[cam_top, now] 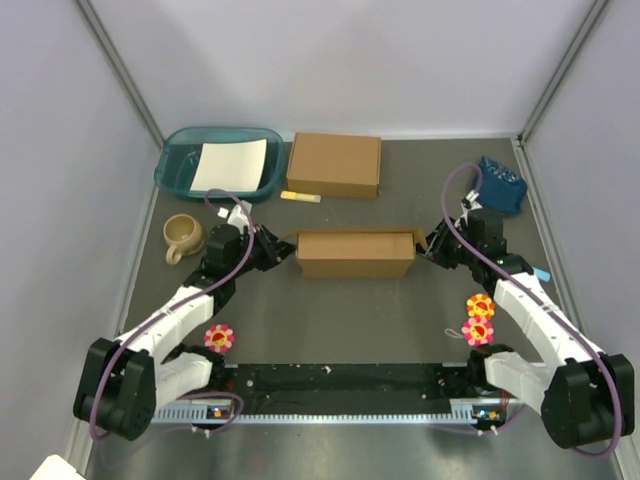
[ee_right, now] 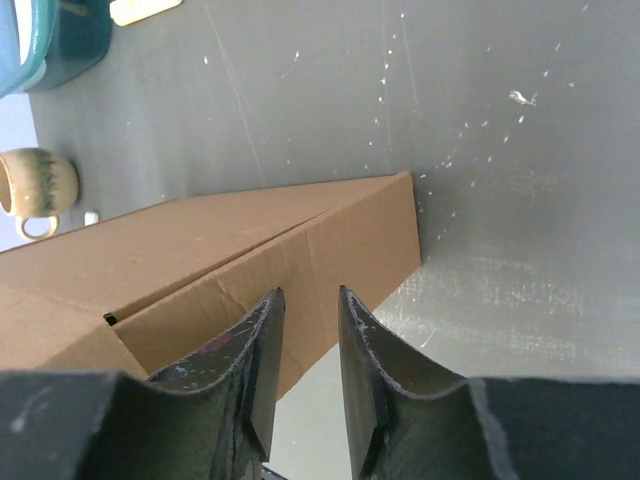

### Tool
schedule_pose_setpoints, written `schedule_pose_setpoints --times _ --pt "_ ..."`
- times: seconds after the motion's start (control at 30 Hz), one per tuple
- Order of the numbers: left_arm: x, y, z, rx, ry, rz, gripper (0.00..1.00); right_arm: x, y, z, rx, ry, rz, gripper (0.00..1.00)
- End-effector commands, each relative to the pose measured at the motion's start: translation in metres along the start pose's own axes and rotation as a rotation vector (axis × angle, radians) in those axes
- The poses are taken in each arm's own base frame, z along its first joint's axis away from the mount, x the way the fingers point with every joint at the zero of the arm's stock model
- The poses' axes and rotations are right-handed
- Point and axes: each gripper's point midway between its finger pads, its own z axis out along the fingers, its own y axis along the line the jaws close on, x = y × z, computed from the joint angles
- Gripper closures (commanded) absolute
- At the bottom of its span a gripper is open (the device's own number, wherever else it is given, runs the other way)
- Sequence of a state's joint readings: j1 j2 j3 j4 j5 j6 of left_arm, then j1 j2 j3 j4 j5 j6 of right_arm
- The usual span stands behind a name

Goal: Fold the paper box

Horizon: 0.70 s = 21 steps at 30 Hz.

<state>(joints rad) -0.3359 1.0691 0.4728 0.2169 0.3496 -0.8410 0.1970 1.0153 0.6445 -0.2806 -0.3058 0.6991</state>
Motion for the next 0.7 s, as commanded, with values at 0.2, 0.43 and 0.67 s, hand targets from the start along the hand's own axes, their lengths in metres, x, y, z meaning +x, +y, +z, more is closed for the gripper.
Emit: schedule_pose_setpoints --times 0.2,0.43,0.67 --pt "-0.028 -0.021 0.004 0.002 -0.054 0.088 0.72 -0.03 0.016 -0.004 -0.029 -0.051 -0.058 0.65" --pt "-0.044 -0.009 -0.003 -0.082 -0.113 0.109 0.69 -0.046 0.011 -0.02 0.032 -0.099 -0.103 0.63" --pt "-0.057 0.009 -0.017 -0.207 -0.16 0.14 0.66 -0.067 -0.002 -0.049 0.172 -0.204 -0.161 0.59"
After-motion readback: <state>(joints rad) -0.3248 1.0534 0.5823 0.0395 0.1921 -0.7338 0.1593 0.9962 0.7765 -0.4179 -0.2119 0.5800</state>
